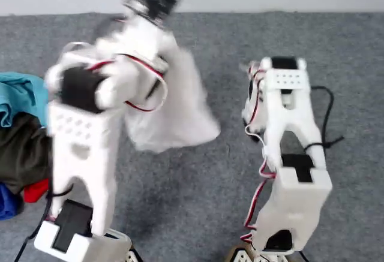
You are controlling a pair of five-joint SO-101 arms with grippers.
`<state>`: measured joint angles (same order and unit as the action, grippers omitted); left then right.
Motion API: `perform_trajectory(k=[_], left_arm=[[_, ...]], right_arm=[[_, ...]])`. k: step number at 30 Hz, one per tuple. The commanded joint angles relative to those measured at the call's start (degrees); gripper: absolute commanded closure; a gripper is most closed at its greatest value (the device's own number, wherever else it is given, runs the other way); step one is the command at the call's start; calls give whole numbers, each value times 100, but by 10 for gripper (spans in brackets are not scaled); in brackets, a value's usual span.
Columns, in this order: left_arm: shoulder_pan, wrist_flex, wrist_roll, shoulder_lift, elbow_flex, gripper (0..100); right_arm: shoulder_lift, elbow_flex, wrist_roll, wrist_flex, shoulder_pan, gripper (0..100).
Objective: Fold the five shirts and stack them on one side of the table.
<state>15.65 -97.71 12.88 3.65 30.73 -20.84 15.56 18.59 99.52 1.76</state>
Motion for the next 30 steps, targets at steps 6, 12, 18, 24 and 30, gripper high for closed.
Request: perform_trajectory(k=[6,12,18,24,30], left_arm=[[448,1521,97,202,-2668,984],[1512,1134,97,440,-2185,885],[2101,580,132,642,-1578,855],[1793,413,149,677,-1437,855],[-97,422,123,624,-1464,855]], right_arm=[[1367,527,-79,251,-75,601],[1332,387,-79,224,-92,601],[1323,387,-79,224,-92,601],[1367,387,-79,259,-75,601],[1314,299,-193,251,400,601]])
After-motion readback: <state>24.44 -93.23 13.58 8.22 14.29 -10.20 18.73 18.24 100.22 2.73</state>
